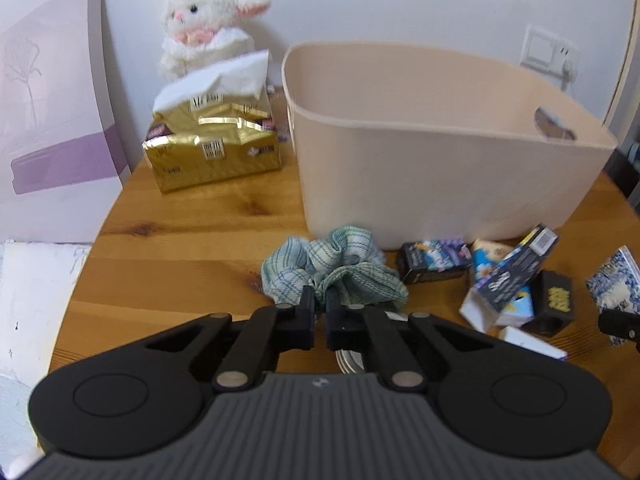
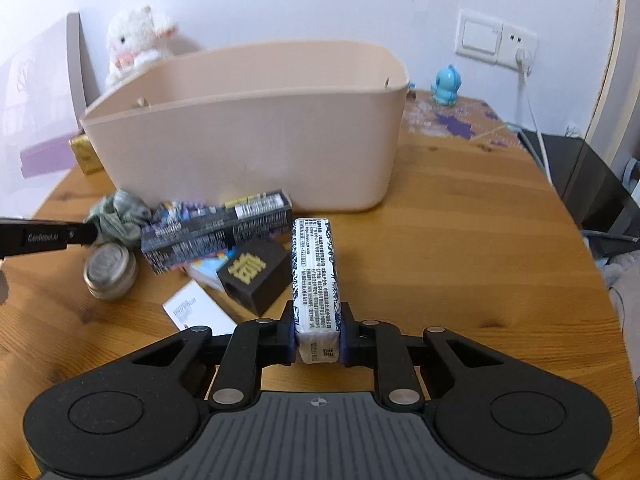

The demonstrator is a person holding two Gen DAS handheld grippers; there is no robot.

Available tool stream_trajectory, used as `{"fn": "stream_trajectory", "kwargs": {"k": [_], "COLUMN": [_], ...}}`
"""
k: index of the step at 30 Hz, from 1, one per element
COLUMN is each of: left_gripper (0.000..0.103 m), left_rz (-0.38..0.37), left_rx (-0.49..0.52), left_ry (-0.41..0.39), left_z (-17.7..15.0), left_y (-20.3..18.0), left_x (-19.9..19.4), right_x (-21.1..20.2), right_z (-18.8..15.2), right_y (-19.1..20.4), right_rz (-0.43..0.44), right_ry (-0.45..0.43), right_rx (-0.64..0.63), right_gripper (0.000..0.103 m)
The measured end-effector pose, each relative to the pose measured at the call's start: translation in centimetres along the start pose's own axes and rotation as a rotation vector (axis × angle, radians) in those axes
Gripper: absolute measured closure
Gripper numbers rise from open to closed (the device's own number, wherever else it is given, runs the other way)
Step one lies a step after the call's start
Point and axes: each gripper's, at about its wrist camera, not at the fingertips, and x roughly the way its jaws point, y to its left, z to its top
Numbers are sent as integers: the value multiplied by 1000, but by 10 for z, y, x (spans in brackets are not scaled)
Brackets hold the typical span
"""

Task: Organize objects
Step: 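Carry the cloth and white box into the beige basket and release both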

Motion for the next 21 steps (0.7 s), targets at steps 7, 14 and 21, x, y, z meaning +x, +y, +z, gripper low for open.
{"fn": "stream_trajectory", "kwargs": {"k": [7, 14, 21], "left_gripper": [98, 98, 98], "left_rz": [8, 3, 2], "left_rx": [-9, -57, -60], "left_ry": [-89, -247, -342], "left_z": [9, 40, 79], "left_y": [6, 11, -6], "left_x": [-37, -93, -108], "right_x": [-23, -52, -64], "right_z": [14, 49, 91], "right_y": [-10, -25, -28], "right_rz": [35, 54, 57], "right_ry": [-53, -160, -257], "right_rx": [31, 66, 76], "right_gripper": [85, 85, 85]}}
